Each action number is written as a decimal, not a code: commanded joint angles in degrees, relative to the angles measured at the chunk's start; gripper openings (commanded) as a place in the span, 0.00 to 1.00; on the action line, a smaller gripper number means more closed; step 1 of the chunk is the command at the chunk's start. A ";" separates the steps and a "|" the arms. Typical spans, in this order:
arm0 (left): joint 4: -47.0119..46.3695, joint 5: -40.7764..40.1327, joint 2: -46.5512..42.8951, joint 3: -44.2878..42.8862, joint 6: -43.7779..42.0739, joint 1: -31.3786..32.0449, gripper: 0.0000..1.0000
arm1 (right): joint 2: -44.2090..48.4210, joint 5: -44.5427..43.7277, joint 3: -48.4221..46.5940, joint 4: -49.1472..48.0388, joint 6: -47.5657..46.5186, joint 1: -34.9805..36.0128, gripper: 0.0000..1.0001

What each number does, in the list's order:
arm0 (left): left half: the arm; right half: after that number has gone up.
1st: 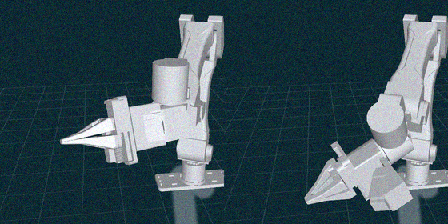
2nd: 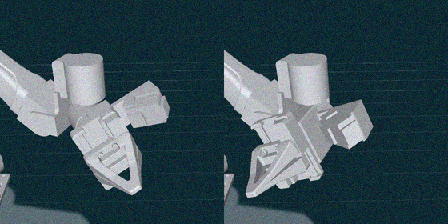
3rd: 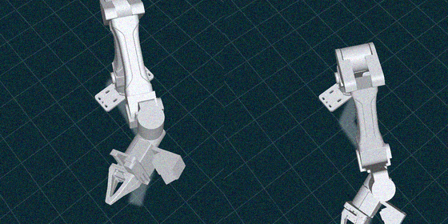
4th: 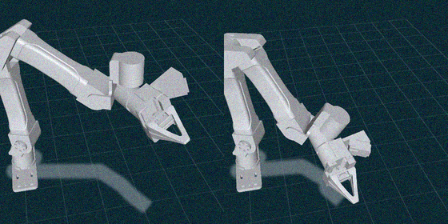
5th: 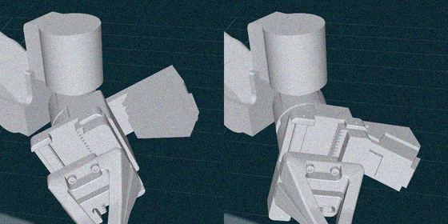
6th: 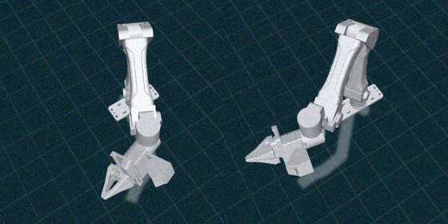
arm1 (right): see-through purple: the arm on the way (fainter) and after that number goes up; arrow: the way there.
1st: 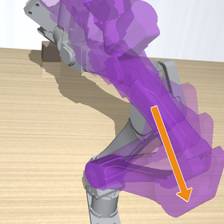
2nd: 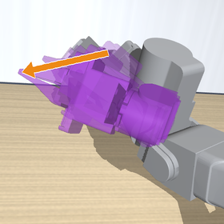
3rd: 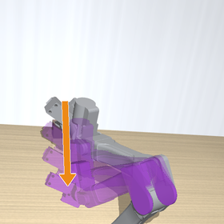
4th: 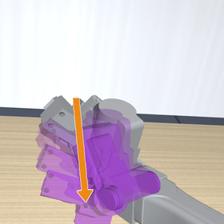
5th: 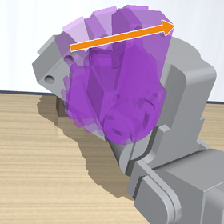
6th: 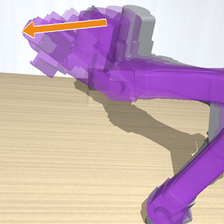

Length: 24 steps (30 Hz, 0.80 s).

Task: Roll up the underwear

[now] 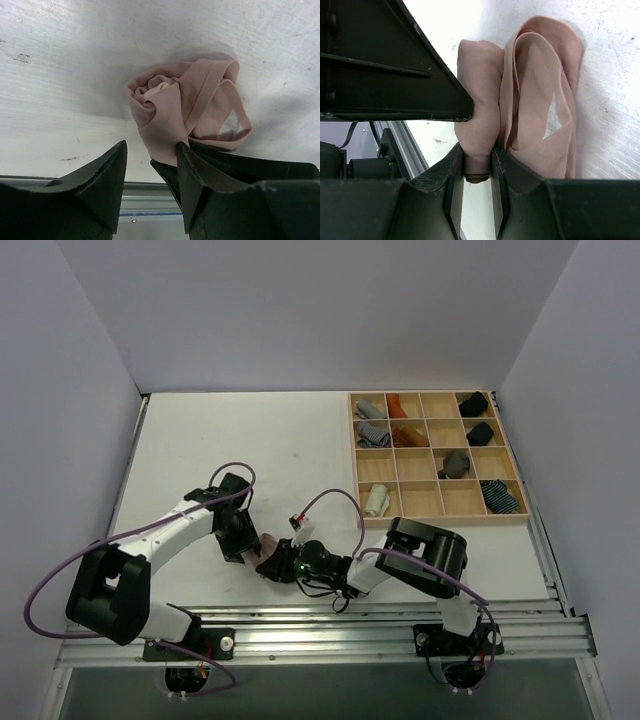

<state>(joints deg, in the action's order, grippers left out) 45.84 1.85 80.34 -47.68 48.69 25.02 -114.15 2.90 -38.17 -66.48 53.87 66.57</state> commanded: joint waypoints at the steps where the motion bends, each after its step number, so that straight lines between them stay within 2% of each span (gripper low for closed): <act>1: 0.30 -4.13 1.31 -0.40 -1.14 -0.49 0.52 | -7.05 3.17 5.13 24.03 -1.13 0.76 0.00; 7: -3.47 -5.89 6.22 0.57 -2.10 -0.49 0.49 | -7.67 3.43 5.04 23.94 -0.78 0.76 0.00; 8: -3.92 -5.63 6.93 0.57 -2.28 -0.49 0.43 | -7.49 3.78 5.04 24.37 -0.78 0.85 0.00; 10: -4.36 -5.01 8.34 0.57 -2.80 -0.32 0.32 | -4.87 3.00 4.25 26.82 -0.96 0.93 0.13; 11: -4.45 -4.75 8.43 0.83 -2.98 -0.32 0.23 | -3.12 2.12 3.64 31.62 -1.39 1.46 0.17; 15: -4.89 -4.05 7.21 2.06 -3.07 -0.23 0.10 | 7.94 -7.35 -2.77 48.17 -6.21 2.34 0.34; 18: -4.89 -2.99 6.68 2.77 -3.07 -0.23 0.09 | 11.57 -10.44 -9.62 57.84 -9.56 2.69 0.40; 22: -4.45 -2.46 8.17 2.16 -3.60 0.03 0.09 | 12.55 -17.29 -19.64 70.57 -17.02 4.27 0.42; 24: -4.27 -2.20 8.78 1.54 -3.86 0.03 0.09 | 11.94 -18.80 -24.64 72.97 -19.23 5.06 0.43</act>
<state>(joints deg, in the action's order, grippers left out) 41.98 3.75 85.76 -47.79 47.13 25.02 -103.15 -8.69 -56.75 -10.33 41.93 70.70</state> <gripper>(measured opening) 0.192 0.430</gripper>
